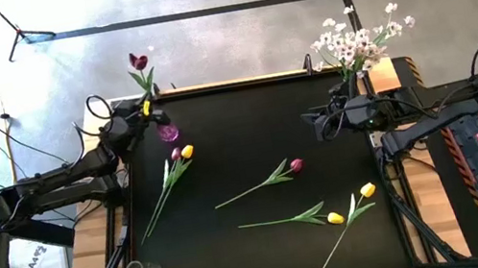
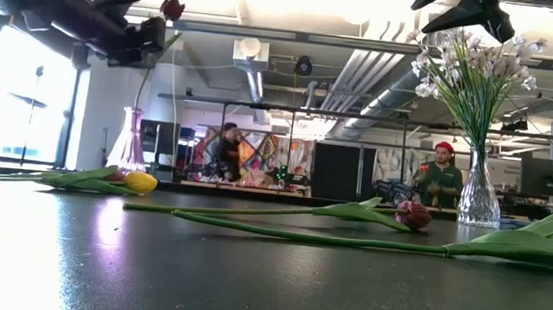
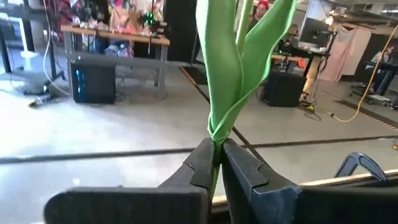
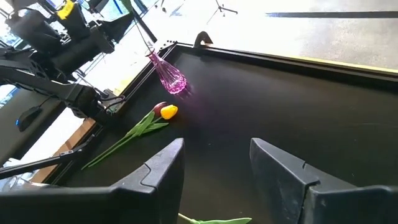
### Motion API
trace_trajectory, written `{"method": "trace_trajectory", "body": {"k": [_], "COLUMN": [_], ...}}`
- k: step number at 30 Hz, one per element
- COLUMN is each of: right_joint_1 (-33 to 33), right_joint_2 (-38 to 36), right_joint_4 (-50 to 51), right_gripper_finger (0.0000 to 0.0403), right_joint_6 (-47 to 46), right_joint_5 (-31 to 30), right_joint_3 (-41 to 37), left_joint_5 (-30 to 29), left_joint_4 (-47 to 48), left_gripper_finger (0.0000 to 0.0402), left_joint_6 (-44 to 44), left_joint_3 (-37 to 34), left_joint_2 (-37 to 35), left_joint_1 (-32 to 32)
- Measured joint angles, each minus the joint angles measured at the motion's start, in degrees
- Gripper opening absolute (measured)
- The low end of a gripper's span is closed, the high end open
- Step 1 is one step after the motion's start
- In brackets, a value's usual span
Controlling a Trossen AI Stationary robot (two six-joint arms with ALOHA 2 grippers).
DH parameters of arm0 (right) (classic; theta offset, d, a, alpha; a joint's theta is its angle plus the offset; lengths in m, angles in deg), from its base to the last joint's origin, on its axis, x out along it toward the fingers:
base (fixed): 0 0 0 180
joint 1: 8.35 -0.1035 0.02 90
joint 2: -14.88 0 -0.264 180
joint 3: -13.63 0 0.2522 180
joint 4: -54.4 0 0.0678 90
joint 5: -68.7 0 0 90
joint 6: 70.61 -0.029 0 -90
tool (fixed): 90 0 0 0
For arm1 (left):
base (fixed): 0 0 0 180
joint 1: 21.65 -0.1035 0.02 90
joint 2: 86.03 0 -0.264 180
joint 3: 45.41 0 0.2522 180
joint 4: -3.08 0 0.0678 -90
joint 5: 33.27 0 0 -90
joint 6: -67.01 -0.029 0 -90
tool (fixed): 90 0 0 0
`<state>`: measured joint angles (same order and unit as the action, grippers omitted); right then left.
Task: Sort flowers into vase by color
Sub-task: Put the top maroon tulip flower into the top left purple vase, then put the left maroon tulip flower into the top left purple vase
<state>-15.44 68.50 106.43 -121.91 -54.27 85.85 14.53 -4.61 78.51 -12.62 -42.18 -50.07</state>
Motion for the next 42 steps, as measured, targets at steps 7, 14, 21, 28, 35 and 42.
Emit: {"method": "trace_trajectory", "body": {"k": [7,14,21,28,35,42], "right_joint_1": [0.00,0.00,0.00,0.00,0.08,1.92], "right_joint_2": [0.00,0.00,0.00,0.00,0.00,0.26], "right_joint_4": [-0.01,-0.01,-0.01,-0.01,1.62,3.38], "right_gripper_finger": [0.0171,0.0171,0.0171,0.0171,0.0171,0.0171], "right_joint_6": [0.60,1.43,2.03,3.79,6.78,6.63], "right_joint_5": [-0.01,-0.01,-0.01,0.06,0.20,3.09], "right_joint_3": [0.00,0.00,0.00,0.00,0.00,0.00], "left_joint_5": [1.29,2.80,10.72,22.55,45.05,41.83], "left_joint_4": [6.35,2.61,1.67,18.16,35.10,48.76], "left_gripper_finger": [0.0047,0.0109,0.0164,0.0167,0.0149,0.0145], "left_joint_6": [7.67,9.45,6.82,4.76,-0.89,11.12], "left_joint_3": [-0.36,-0.36,1.10,8.81,14.02,13.98], "left_joint_2": [0.00,-0.01,-2.85,-7.05,-7.04,-3.45], "left_joint_1": [0.09,0.09,0.31,2.69,8.08,15.64]}}
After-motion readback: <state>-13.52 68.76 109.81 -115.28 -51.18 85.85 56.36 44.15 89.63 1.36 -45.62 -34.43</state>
